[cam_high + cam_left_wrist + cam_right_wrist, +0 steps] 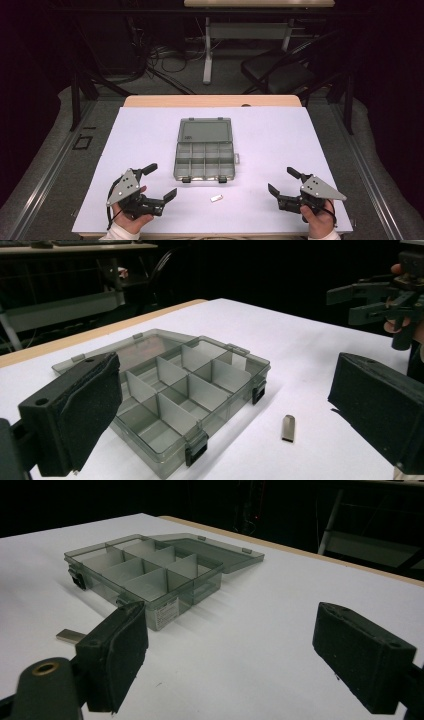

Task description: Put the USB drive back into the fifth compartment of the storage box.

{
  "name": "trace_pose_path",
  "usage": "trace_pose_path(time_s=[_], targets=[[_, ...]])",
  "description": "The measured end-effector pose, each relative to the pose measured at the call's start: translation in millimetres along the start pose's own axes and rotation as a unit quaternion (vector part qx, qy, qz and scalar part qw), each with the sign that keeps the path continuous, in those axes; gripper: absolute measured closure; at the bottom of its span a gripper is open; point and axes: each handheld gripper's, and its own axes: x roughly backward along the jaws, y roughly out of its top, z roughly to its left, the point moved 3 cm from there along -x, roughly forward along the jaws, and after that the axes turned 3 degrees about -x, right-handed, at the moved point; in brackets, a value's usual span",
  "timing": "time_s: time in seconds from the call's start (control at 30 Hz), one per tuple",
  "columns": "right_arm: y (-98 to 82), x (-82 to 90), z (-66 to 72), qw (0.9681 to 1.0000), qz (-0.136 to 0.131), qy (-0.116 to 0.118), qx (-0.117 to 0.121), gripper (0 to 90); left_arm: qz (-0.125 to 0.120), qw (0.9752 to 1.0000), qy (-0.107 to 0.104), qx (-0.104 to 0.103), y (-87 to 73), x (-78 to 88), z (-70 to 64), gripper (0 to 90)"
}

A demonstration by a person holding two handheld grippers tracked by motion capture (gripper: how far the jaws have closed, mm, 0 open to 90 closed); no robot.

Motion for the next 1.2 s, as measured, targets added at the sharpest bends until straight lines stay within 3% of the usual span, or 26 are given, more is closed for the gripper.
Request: trace_pose_path(time_s=[0.47,0.6,0.77,0.9,0.93,1.07,1.2], targets=[[-1.4,2.7,1.4,1.0000,0.005,-0.005,0.004,13.9,0.005,0.9999,-0.013,0.008,1.4,-4.1,-1.1,1.3],[-1.0,3.2,1.8,1.0000,0.003,-0.004,0.000,13.9,0.036,0.9991,-0.022,0.007,1.2,-8.2,-3.6,1.3],[-1.1,2.3,3.3,1.0000,0.004,-0.002,0.007,13.9,0.052,0.9984,-0.025,-0.002,3.9,-10.9,-7.8,1.4],[-1.5,1.6,3.2,1.0000,0.006,-0.003,0.007,13.9,0.060,0.9976,-0.033,0.010,7.5,-16.8,-9.0,1.4],[-1.5,1.4,3.0,1.0000,0.005,-0.004,0.006,13.9,0.065,0.9968,-0.041,0.024,9.7,-21.0,-7.9,1.4],[-1.7,1.3,2.6,1.0000,0.005,-0.005,0.003,13.9,0.071,0.9949,-0.055,0.046,14.1,-30.4,-5.2,0.6],[-1.8,0.7,2.9,1.0000,0.006,-0.004,0.005,13.9,0.080,0.9940,-0.059,0.046,17.0,-37.8,-4.3,0.6]])
